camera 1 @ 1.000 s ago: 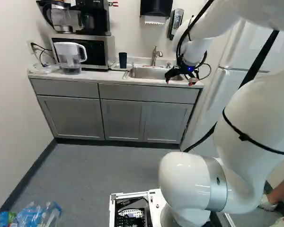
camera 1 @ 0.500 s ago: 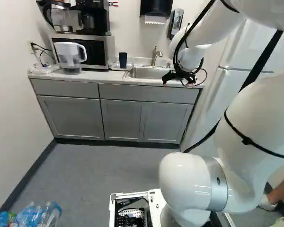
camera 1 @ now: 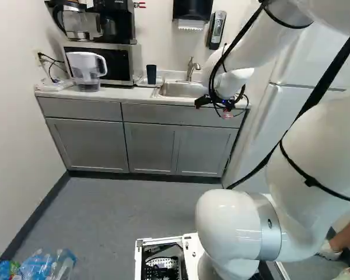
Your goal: Rinse the cup and place it in the tray
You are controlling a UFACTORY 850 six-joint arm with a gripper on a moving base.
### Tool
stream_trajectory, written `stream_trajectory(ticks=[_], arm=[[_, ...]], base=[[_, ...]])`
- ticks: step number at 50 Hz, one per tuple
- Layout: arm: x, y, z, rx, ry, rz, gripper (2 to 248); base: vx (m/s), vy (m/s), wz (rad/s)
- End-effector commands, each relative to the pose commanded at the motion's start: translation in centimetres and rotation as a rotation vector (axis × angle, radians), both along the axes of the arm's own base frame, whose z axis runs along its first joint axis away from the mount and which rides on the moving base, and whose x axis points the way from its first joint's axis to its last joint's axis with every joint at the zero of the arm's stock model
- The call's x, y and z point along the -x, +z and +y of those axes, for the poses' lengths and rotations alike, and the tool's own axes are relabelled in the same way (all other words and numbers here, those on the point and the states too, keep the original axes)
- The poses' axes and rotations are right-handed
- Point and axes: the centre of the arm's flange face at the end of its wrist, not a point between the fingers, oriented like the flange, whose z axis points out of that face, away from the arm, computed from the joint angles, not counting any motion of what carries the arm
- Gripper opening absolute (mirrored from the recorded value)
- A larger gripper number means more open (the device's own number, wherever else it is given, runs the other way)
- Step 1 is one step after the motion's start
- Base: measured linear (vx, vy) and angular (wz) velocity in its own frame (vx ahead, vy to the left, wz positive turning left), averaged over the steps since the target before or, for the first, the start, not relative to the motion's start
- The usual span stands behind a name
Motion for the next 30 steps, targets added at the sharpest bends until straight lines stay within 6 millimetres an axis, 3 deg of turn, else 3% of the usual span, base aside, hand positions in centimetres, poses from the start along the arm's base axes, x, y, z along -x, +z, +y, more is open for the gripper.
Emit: stream_trajectory(ticks=[30], arm=[[4.3, -6.1, 3.7, 0.022, 0.069, -0.165, 247]], base=[[0.0, 0.0, 0.0]])
